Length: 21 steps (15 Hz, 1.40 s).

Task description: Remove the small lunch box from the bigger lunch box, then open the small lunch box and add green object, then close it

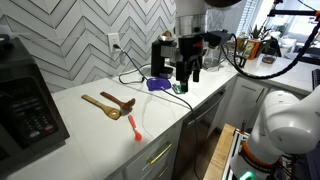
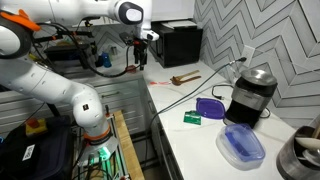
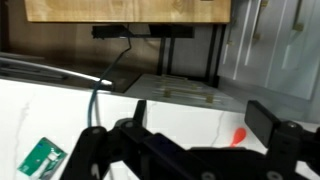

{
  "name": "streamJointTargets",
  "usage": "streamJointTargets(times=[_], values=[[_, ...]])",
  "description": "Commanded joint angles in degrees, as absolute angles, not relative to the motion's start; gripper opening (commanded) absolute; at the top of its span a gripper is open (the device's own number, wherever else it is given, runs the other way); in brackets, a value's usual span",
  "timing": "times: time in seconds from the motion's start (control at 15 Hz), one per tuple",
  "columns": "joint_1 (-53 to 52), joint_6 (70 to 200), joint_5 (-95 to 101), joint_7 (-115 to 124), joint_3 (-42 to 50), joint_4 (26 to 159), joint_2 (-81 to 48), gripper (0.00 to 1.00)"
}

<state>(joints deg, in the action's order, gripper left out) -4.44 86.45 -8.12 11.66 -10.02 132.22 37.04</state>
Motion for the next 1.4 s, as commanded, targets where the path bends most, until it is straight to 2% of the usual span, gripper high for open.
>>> streamJointTargets(times=[0.0, 0.4, 0.53, 1.0, 1.33], values=[[0.2, 86.88, 3.02, 12.8, -9.81, 130.43, 31.76, 1.0], [4.63, 91.01, 21.16, 17.4, -7.92, 130.53, 24.44, 1.0], [4.73, 93.8, 19.98, 17.95, -5.3, 131.48, 23.5, 1.0], [4.04, 92.97, 19.67, 17.18, -4.66, 130.76, 22.91, 1.0], [8.38, 99.58, 27.83, 24.32, -2.05, 128.48, 14.66, 1.0]])
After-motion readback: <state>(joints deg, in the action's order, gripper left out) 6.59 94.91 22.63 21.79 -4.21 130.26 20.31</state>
